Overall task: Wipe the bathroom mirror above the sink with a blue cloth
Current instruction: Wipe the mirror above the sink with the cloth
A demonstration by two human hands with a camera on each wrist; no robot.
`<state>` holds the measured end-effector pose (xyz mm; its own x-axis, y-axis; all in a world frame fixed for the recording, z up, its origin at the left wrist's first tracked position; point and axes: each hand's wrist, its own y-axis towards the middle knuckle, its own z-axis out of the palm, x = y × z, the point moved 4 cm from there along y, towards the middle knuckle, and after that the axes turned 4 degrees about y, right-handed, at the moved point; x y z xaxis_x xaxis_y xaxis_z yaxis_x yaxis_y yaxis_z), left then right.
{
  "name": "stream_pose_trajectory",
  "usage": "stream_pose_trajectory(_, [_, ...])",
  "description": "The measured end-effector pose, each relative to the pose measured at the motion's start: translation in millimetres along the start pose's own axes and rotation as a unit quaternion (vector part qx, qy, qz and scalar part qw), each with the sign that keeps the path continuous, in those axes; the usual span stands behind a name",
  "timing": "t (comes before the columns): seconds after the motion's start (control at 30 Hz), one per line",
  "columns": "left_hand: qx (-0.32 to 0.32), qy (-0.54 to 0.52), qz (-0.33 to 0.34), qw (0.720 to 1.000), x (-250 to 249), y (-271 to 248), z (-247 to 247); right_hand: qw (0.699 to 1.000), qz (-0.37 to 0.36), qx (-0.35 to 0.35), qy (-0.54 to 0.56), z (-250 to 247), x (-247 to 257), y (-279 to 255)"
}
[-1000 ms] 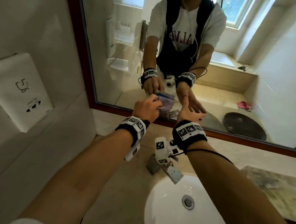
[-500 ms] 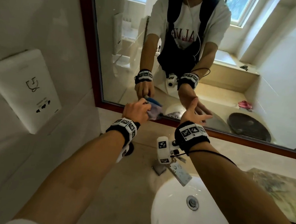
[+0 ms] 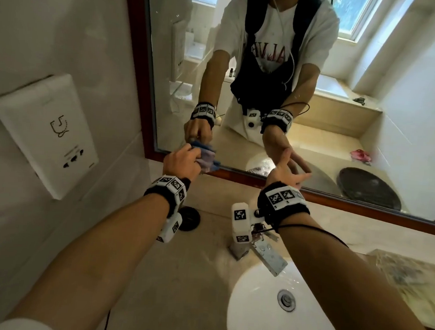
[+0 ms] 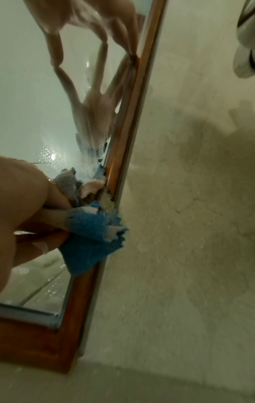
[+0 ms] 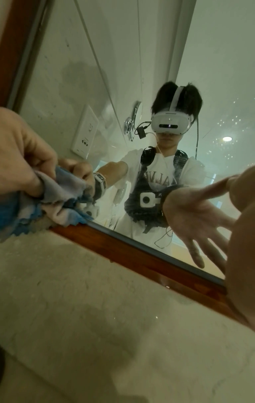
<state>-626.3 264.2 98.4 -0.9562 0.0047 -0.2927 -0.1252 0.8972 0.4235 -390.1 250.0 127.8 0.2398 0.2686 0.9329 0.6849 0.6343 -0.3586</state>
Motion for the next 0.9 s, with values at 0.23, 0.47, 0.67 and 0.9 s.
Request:
stream_pose_trajectory(0.23, [-0.033, -0.075, 0.061, 0.995, -65.1, -9.2, 26.6, 1.000, -0.007, 0.006, 0.030, -28.5, -3.8, 21.4])
stream_pose_trajectory(0.47, [-0.047, -0.097, 0.122, 0.987, -129.8, -17.9, 45.2, 0.997, -0.001, -0.015, 0.070, -63.0, 4.0, 58.6])
stream_pose_trajectory(0.67, [-0.028, -0.099, 0.155, 0.983, -179.2, -23.0, 58.3, 0.999, 0.013, -0.034, 0.028, -89.2, 14.1, 75.8])
stream_pose_trajectory(0.9, [-0.015, -0.068, 0.179, 0.981, -186.0, -22.4, 51.0, 1.000, 0.027, -0.013, 0.005, -81.4, 15.5, 69.5])
